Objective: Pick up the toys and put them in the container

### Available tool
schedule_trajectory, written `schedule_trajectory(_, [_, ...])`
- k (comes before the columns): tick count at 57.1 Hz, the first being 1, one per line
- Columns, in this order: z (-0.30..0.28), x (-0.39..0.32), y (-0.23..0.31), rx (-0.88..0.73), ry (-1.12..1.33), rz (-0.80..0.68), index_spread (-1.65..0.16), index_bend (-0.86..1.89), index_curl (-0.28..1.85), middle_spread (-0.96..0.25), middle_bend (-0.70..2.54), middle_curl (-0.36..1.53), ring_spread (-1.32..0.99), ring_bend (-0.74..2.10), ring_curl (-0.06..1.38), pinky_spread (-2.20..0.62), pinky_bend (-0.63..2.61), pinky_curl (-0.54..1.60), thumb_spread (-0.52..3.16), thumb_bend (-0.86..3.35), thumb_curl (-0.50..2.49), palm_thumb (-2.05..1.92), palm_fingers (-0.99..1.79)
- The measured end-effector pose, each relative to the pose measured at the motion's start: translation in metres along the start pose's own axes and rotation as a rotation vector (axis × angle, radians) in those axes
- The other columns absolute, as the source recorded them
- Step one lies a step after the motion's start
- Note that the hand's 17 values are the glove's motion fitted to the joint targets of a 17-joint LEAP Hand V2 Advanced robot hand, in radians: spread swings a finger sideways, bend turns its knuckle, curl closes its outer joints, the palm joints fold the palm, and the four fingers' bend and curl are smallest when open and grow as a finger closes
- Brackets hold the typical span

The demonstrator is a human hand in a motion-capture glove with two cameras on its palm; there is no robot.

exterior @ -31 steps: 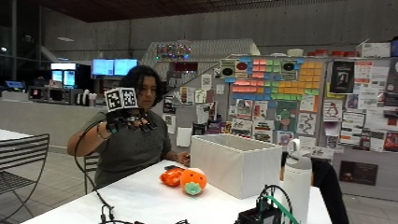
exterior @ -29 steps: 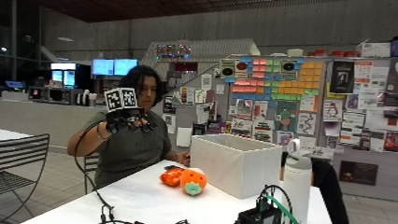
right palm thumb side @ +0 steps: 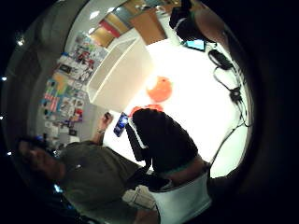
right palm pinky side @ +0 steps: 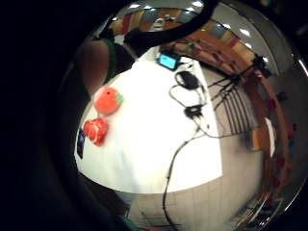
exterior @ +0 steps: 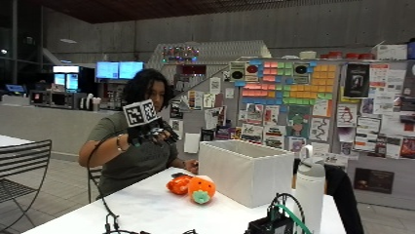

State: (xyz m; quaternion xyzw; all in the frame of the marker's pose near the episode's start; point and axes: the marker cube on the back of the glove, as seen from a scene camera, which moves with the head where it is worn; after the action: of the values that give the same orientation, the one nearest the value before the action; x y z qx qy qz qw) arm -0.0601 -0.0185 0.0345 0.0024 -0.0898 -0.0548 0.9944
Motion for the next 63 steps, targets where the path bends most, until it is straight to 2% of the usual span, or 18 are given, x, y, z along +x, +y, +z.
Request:
schedule_trajectory(12, [0.085, -0.072, -0.049, -0.098, -0.042, -0.081, -0.43, 0.20, 0.28, -0.19, 0.19, 0.20, -0.27, 0.50, 0.17, -0.02, 0.61, 0.28, 1.28, -0.05, 0.15, -0.07, 0.43])
schedule_trajectory(21, [0.162, -0.084, -0.098, -0.147, 0.010, -0.004, -0.43, 0.20, 0.31, -0.19, 0.20, 0.23, -0.26, 0.45, 0.17, -0.01, 0.65, 0.30, 1.26, -0.04, 0.17, -0.05, 0.38])
schedule_trajectory(29, [0.228, -0.086, -0.120, -0.327, 0.080, 0.045, -0.44, 0.22, 0.35, -0.18, 0.14, 0.24, -0.18, 0.23, 0.13, 0.03, 0.78, 0.35, 1.11, -0.04, 0.22, -0.03, 0.11])
schedule_trajectory(31, [0.248, -0.086, -0.118, -0.381, 0.121, 0.026, -0.45, 0.21, 0.36, -0.17, 0.15, 0.24, -0.16, 0.20, 0.13, 0.04, 0.81, 0.35, 1.07, -0.04, 0.23, -0.03, 0.08])
schedule_trajectory(34, [0.264, -0.081, -0.115, -0.409, 0.242, -0.102, -0.45, 0.19, 0.35, -0.16, 0.13, 0.23, -0.12, 0.18, 0.11, 0.05, 0.92, 0.37, 1.02, -0.03, 0.25, -0.01, 0.10])
schedule_trajectory(36, [0.265, -0.080, -0.116, -0.387, 0.283, -0.123, -0.45, 0.18, 0.35, -0.15, 0.13, 0.22, -0.10, 0.21, 0.12, 0.06, 0.95, 0.37, 1.01, -0.02, 0.26, 0.01, 0.12])
schedule_trajectory(40, [0.264, -0.087, -0.121, -0.345, 0.214, -0.038, -0.43, 0.14, 0.32, -0.12, 0.21, 0.23, -0.12, 0.51, 0.17, 0.03, 0.90, 0.34, 1.04, 0.02, 0.29, 0.11, 0.45])
schedule_trajectory(41, [0.263, -0.088, -0.121, -0.339, 0.195, -0.043, -0.43, 0.13, 0.31, -0.14, 0.26, 0.25, -0.16, 0.64, 0.20, -0.02, 0.86, 0.33, 1.09, 0.05, 0.29, 0.14, 0.62])
schedule_trajectory(46, [0.265, -0.083, -0.124, -0.202, 0.172, -0.059, -0.41, 0.08, 0.27, -0.20, 0.44, 0.32, -0.28, 0.91, 0.29, -0.19, 0.80, 0.31, 1.23, 0.12, 0.33, 0.27, 0.92])
schedule_trajectory(53, [0.255, -0.074, -0.130, -0.021, 0.152, -0.039, -0.40, 0.13, 0.27, -0.30, 0.57, 0.39, -0.36, 1.06, 0.39, -0.31, 0.93, 0.38, 1.18, 0.21, 0.43, 0.48, 1.09])
schedule_trajectory(58, [0.230, -0.075, -0.123, 0.003, 0.214, -0.185, -0.40, 0.20, 0.31, -0.35, 0.69, 0.46, -0.39, 1.11, 0.44, -0.35, 1.01, 0.43, 1.10, 0.21, 0.49, 0.54, 1.19])
schedule_trajectory(63, [0.176, -0.090, -0.112, 0.097, 0.113, -0.069, -0.40, 0.24, 0.34, -0.37, 0.80, 0.51, -0.40, 1.15, 0.47, -0.37, 1.02, 0.45, 1.03, 0.20, 0.54, 0.56, 1.19])
